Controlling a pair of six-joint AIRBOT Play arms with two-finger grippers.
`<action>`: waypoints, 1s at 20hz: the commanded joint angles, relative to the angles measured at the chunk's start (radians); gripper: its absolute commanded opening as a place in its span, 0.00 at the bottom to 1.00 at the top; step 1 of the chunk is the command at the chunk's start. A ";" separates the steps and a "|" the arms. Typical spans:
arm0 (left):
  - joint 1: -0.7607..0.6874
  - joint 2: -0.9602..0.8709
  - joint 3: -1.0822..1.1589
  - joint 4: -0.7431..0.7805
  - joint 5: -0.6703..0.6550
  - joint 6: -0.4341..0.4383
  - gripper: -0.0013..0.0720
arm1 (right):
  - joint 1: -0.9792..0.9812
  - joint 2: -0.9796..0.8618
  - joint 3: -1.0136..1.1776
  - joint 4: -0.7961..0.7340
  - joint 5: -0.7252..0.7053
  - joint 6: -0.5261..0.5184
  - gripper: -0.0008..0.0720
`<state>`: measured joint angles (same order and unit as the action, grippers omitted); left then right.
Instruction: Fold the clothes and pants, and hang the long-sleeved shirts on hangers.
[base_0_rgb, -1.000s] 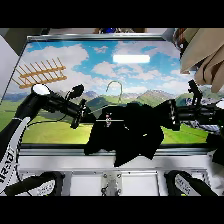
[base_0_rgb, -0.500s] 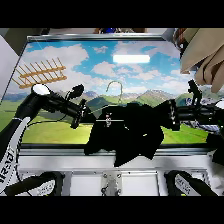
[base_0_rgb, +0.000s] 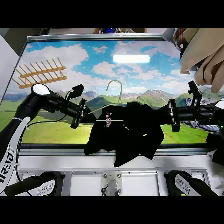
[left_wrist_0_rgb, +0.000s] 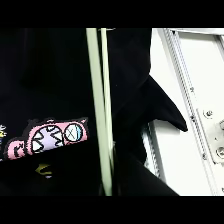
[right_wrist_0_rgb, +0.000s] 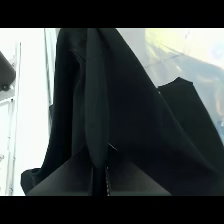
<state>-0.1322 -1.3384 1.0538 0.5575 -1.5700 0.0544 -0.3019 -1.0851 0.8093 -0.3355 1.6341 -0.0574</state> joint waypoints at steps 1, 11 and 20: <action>0.000 0.000 0.000 0.000 0.000 0.001 0.04 | 0.000 0.000 0.000 0.000 -0.007 -0.052 0.04; 0.001 0.000 0.001 0.008 0.021 -0.058 0.11 | 0.000 0.000 0.000 0.000 -0.006 -0.053 0.03; 0.057 0.039 0.005 0.034 0.140 -0.383 0.71 | 0.000 0.000 0.000 -0.002 -0.006 -0.052 0.03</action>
<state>-0.1070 -1.3243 1.0573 0.6140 -1.4868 -0.2432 -0.3019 -1.0855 0.8093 -0.3370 1.6272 -0.1089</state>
